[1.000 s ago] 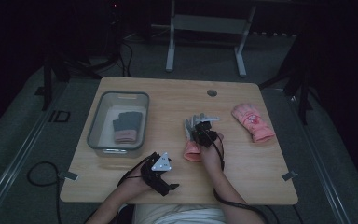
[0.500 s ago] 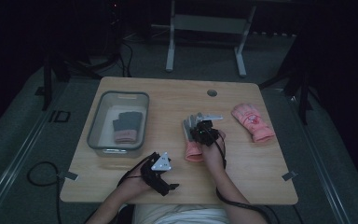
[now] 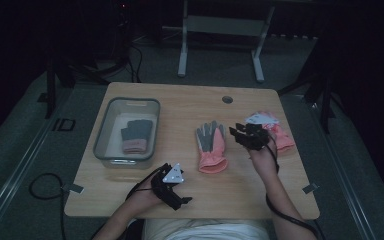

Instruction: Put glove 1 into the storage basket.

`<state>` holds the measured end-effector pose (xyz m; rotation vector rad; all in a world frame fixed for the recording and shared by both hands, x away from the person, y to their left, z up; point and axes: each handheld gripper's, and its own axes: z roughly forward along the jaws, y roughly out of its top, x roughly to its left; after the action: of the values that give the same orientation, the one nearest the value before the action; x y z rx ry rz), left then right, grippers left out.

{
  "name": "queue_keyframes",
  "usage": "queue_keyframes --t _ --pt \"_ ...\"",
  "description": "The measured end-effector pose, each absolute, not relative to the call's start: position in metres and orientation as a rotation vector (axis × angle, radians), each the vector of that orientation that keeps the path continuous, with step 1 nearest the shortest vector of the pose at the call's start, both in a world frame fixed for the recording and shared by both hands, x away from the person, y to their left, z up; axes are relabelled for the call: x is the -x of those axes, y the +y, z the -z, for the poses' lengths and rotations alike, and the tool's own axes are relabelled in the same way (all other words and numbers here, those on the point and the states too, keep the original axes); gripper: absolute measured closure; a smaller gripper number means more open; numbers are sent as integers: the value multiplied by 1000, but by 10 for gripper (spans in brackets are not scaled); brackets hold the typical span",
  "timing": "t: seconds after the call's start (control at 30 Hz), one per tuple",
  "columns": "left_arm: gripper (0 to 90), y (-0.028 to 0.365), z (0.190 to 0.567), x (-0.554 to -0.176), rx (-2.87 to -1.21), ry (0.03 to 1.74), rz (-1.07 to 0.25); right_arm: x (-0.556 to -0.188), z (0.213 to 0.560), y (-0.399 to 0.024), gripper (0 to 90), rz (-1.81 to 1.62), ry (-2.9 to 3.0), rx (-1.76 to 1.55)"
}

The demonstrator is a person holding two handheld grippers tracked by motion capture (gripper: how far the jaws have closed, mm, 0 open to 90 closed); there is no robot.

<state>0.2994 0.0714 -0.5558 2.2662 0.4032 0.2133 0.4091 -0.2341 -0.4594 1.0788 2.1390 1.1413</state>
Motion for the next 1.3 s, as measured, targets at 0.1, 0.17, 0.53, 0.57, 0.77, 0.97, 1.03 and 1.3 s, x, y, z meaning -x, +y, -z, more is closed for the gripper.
queue_keyframes --t 0.1,0.17,0.53,0.57,0.77,0.97,1.03,1.3 --pt "21 71 556 -299 -2270 398 -213 -412 458 -262 649 -1115 2129 -1046" --pt "21 71 556 -299 -2271 397 -212 -415 459 -283 652 -1112 2126 -1019" --pt "21 69 557 -299 -2281 404 -210 -456 476 -382 583 -984 2089 -1210" --pt "21 69 557 -299 -2278 407 -210 -459 478 -384 580 -978 2096 -1222" --pt "21 69 558 -299 -2269 418 -204 -483 495 -390 542 -885 2144 -1255" --pt "21 70 558 -299 -2274 421 -200 -497 511 -388 517 -831 2164 -1248" --pt "21 70 558 -299 -2270 421 -197 -500 517 -387 515 -802 2177 -1243" --pt "21 70 558 -299 -2271 419 -197 -501 529 -383 656 -807 2187 -1268"
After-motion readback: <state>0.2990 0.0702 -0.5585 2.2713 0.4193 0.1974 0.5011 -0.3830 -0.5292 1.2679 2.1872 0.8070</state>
